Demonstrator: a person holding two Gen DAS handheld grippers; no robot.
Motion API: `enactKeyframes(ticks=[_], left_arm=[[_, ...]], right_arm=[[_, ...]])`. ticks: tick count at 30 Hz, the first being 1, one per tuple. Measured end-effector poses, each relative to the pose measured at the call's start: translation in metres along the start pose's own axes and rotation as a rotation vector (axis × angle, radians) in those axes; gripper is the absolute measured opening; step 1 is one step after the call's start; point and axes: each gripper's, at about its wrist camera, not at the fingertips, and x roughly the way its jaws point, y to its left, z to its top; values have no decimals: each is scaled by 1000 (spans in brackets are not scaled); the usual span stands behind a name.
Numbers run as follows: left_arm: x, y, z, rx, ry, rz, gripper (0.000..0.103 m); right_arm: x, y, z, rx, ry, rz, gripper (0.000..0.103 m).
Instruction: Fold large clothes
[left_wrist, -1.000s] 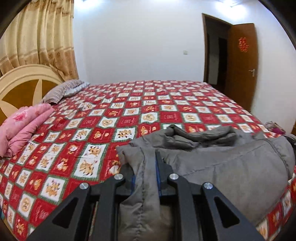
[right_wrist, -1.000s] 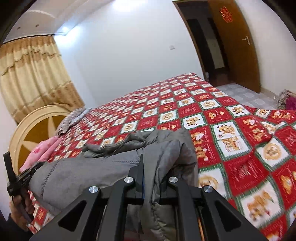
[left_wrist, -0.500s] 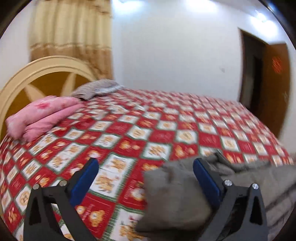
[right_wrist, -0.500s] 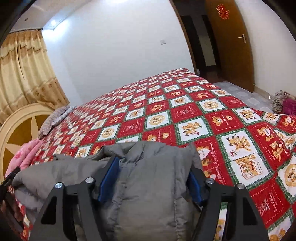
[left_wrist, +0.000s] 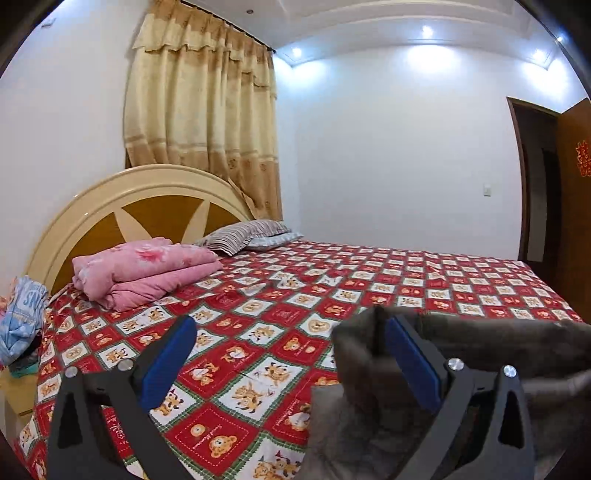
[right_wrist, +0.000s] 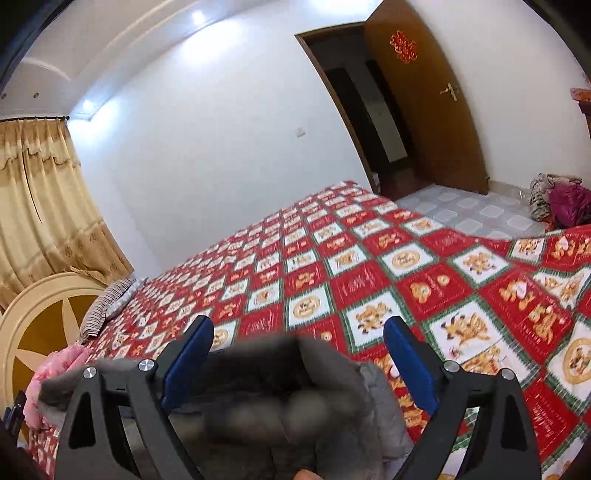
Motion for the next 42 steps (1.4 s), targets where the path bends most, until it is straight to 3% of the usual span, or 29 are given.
enactKeyframes(ticks=[2,4,7,11,12,13,14,15,16,18,23,27,30,32,33,34,35,36,37,38,39,42], left_arm=[[9,-2,-6,28,55,-16,103],[19,-2,-18,59,133,-36,103],[46,3,-52,104,318,-89,103],[62,12,-88,56,502,-202,103],[63,11,-93,44,521,-234,100],[62,8,-98,39,538,-271,86],[62,5,-102,41,554,-306,73],[62,1,-106,44,579,-369,32],[60,-2,-109,49,591,-403,13],[50,-7,-109,99,574,-391,10],[24,12,-111,81,604,-397,9],[3,29,-127,101,626,-403,9],[-3,30,-138,149,602,-381,20],[-2,32,-134,151,580,-343,39],[-1,34,-129,152,567,-305,64],[-1,38,-123,145,547,-284,80],[-2,43,-114,127,514,-268,85],[-4,47,-103,108,472,-252,89],[-7,50,-93,95,430,-242,94],[-9,52,-83,85,396,-233,97],[-11,50,-76,79,369,-223,102],[-6,34,-58,96,327,-222,103]], right_arm=[[-6,-3,-3,-9,12,-11,93],[-8,-8,-14,-26,78,-23,93],[-15,-21,-42,-49,173,-32,93],[-23,-43,-76,-8,290,-29,93],[-23,-48,-83,3,314,-25,93],[-23,-50,-87,7,326,-16,93],[-23,-51,-94,3,344,4,87],[-23,-50,-98,-7,355,15,60],[-22,-47,-102,-31,381,30,44],[-26,-41,-105,-68,395,46,20],[-44,-37,-103,-116,431,65,10],[-58,-39,-118,-166,490,59,10],[-59,-38,-131,-203,505,40,10],[-59,-39,-131,-209,488,34,10],[-61,-38,-129,-205,477,33,11],[-64,-38,-125,-199,457,26,15],[-67,-37,-123,-202,441,10,30],[-73,-36,-117,-223,404,-41,54],[-80,-34,-112,-238,367,-81,65],[-89,-34,-106,-237,317,-111,71],[-96,-32,-99,-228,267,-138,71],[-107,-13,-81,-229,166,-162,71]])
